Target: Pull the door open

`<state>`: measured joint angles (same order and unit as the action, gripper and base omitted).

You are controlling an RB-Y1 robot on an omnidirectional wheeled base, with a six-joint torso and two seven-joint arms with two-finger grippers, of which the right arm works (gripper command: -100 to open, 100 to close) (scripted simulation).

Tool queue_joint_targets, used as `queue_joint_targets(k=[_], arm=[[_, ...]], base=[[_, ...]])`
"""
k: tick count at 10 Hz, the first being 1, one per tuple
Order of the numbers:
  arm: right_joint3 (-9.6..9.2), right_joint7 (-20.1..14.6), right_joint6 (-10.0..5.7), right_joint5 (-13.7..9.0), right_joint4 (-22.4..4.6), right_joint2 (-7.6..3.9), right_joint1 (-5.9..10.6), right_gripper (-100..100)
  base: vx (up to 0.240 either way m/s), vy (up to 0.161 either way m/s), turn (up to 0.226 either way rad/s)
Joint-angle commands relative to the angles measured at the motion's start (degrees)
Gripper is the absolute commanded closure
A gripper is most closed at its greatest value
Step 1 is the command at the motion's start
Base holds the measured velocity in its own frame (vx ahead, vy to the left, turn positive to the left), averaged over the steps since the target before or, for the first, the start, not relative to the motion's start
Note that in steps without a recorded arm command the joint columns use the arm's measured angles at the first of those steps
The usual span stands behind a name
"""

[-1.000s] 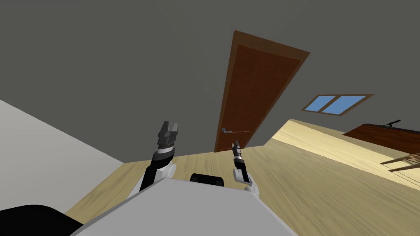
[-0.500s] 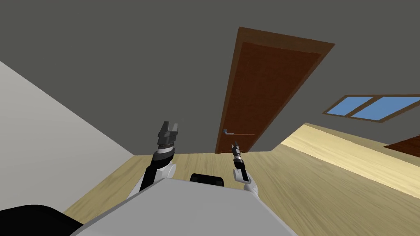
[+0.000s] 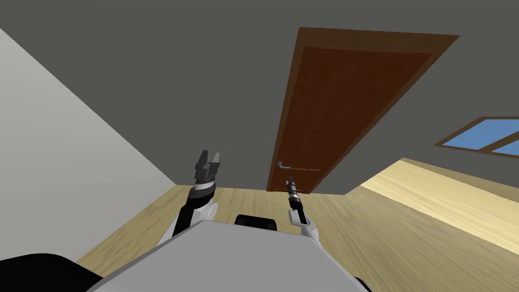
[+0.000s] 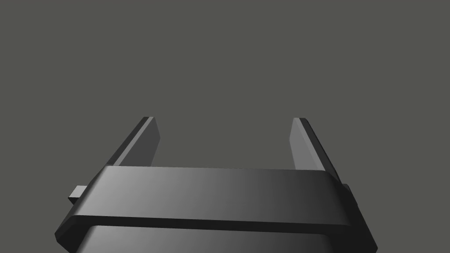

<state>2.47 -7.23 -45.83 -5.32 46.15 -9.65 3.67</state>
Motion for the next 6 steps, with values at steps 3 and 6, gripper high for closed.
queue_joint_targets(k=[3,6], arm=[[0.07,0.09,-1.26,0.01,-5.07,-0.37,2.21,-100],[0.14,0.09,-2.02,0.02,-10.03,-0.78,4.07,-100]], base=[[0.017,-0.060,0.097],[0.015,-0.084,0.164]])
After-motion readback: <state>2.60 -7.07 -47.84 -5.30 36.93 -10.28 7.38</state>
